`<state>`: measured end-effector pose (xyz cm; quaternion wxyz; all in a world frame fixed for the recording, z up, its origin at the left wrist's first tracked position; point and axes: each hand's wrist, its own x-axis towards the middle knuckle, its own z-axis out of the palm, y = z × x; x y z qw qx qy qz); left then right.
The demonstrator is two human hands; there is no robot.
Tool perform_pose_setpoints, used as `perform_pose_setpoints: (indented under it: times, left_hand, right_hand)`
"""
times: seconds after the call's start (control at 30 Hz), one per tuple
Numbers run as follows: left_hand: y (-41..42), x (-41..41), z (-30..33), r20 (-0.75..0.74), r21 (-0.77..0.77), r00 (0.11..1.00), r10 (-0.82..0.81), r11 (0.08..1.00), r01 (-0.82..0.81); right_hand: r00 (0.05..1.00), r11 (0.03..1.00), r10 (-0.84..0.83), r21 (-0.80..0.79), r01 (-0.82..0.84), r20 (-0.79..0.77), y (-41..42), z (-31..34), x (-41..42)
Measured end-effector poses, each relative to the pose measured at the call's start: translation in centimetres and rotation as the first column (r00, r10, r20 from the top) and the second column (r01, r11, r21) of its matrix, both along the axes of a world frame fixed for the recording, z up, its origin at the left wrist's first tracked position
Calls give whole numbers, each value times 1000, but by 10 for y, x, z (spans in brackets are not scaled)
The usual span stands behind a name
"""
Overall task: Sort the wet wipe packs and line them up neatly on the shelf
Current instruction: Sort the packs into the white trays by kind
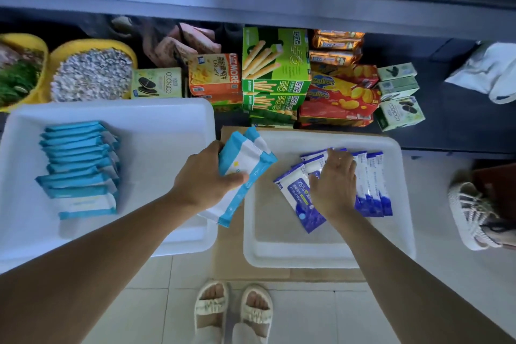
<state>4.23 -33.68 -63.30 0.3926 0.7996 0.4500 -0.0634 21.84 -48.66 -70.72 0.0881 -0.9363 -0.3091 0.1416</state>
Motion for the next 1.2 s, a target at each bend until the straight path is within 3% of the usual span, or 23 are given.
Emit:
perform_pose_setpoints:
  times: [0.1,0.2,0.27,0.33,0.4,0.5,0.77,0.9,1.03,1.2]
  left_hand:
    - [4,-12,22,-26,10,1000,-8,1000,8]
    - [9,-30,44,-57,24,998,-11,1000,13]
    - [13,-46,58,-70,39,998,2,999,1]
    - [17,-64,72,-83,58,997,1,998,4]
    - [21,-83,85,-85,64,996,3,998,3]
    - [31,-115,95,-108,78,994,-3,997,11]
    - [78,-206,82,-249,109,961,-116,983,147]
    - [110,-254,49,-262,80,963,-62,993,86]
    - [139,-298,9,-275,75,960,56,997,-37]
    - [155,-332,-32,-260,174,936,238,965,-197]
  right_hand:
    - [985,977,154,164,-139,-82,19,34,-10]
    - [913,935,298,278,-220,-277,46,77,-30]
    - [799,923,374,277,-268,-472,65,106,-47]
    - [592,927,372,251,-280,-715,81,128,-65]
    - [450,916,360,217,-338,-817,95,140,-83]
    - [471,847,463,218,-485,-751,114,148,-117]
    - [556,821,528,220,-526,-642,167,122,-221]
    - [545,844,513,274,-462,-663,190,90,-272]
    - [623,887,450,235,-399,-640,208,46,-305]
    - [690,933,336,126,-338,-641,219,-11,-331]
